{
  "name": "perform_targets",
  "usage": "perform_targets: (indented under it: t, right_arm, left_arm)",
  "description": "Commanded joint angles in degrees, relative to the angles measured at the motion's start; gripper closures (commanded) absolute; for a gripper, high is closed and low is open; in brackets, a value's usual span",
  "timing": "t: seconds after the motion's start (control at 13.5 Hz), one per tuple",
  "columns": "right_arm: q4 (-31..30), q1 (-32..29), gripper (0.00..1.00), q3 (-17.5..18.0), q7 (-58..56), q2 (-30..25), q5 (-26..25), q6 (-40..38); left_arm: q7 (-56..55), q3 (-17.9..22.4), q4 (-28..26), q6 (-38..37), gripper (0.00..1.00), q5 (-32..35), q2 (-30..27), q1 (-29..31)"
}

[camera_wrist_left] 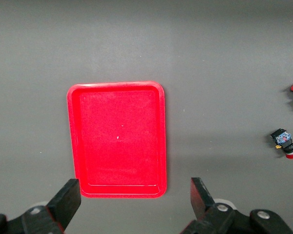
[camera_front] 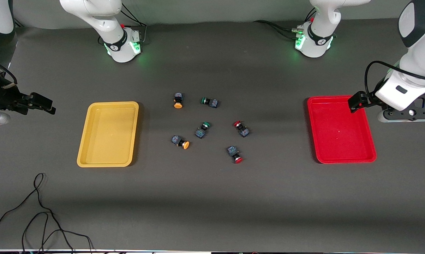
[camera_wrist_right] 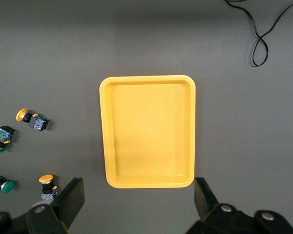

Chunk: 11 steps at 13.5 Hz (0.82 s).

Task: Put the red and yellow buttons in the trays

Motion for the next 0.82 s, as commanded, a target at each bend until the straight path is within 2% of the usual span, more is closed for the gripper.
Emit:
perform_targets:
  t: [0.0, 0.74]
  right_arm:
    - [0.8, -0.2, 0.00, 0.3, 1.1, -0.1, -0.7, -0.4]
    - [0.9, -0.2, 0.00, 0.3, 1.1, 0.0, -1.1, -0.4]
  left_arm:
    - [1.0, 0.3, -0.3, -0.2, 0.00, -0.5, -0.5, -0.1]
    - [1.0, 0.7, -0.6, -1.3, 0.00, -0.5, -0.8, 0.2]
